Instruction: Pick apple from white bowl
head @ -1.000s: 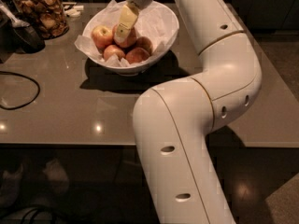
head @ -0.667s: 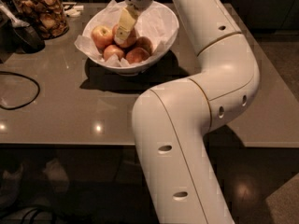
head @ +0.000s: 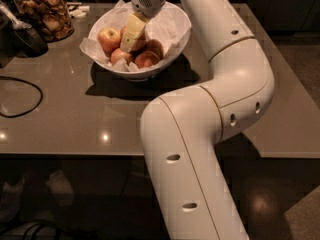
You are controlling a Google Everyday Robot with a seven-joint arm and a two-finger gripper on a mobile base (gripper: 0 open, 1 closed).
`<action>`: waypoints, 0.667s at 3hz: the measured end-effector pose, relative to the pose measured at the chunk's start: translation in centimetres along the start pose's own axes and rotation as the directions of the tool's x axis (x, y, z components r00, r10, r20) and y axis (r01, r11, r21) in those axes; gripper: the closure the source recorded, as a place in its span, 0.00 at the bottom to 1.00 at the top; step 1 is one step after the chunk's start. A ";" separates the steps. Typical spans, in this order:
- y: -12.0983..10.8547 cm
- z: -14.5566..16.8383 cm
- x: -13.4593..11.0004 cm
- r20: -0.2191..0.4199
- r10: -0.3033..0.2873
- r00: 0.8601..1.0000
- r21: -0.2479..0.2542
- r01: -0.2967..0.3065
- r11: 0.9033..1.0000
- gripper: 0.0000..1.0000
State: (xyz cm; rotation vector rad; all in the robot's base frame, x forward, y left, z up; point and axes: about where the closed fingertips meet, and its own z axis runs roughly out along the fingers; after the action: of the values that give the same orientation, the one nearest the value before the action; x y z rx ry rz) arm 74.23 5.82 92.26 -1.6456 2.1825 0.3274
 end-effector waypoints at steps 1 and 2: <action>0.2 0.8 0.2 -0.001 0.012 1.000 -0.023 -0.012 1.000 0.08; 0.3 1.2 0.4 -0.003 0.019 1.000 -0.038 -0.019 0.999 0.07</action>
Offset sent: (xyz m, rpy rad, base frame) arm -0.0033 -0.0253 0.0042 -0.0748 0.1881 0.0424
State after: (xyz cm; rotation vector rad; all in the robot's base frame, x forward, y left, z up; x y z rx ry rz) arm 74.04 6.07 90.95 -1.6471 2.2085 0.3749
